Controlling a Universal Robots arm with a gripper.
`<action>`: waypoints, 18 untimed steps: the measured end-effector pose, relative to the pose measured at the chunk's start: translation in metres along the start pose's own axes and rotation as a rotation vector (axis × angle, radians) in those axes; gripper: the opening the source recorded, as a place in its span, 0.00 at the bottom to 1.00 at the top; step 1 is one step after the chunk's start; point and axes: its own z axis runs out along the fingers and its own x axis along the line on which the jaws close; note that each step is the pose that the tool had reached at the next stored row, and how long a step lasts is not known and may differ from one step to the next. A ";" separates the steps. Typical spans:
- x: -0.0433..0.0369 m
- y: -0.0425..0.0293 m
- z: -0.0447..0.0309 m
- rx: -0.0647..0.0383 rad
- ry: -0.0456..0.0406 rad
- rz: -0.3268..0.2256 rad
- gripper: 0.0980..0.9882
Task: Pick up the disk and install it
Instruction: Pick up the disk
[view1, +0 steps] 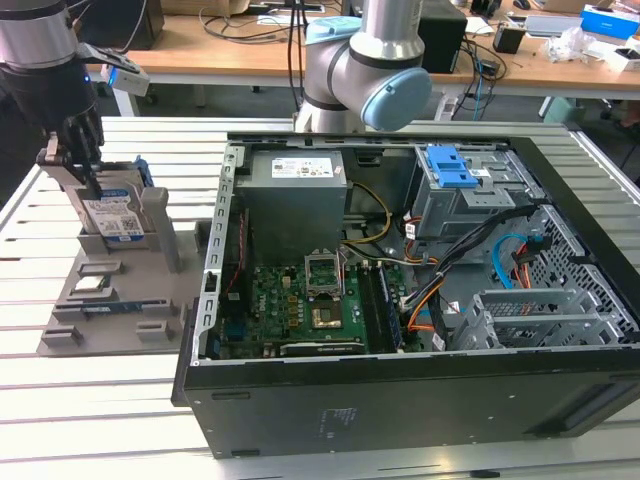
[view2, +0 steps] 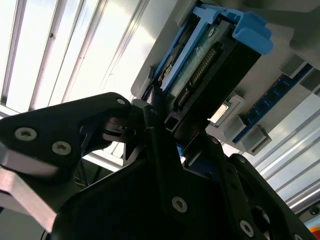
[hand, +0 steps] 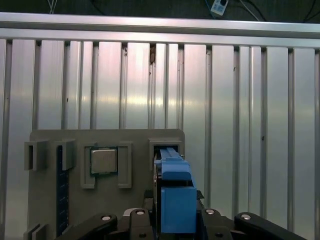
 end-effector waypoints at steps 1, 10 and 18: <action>0.0000 0.0000 0.0000 0.000 0.0003 0.000 0.30; -0.0001 0.0001 -0.0020 0.000 0.0008 0.000 0.30; -0.0005 0.0006 -0.0142 0.000 0.0008 0.000 0.30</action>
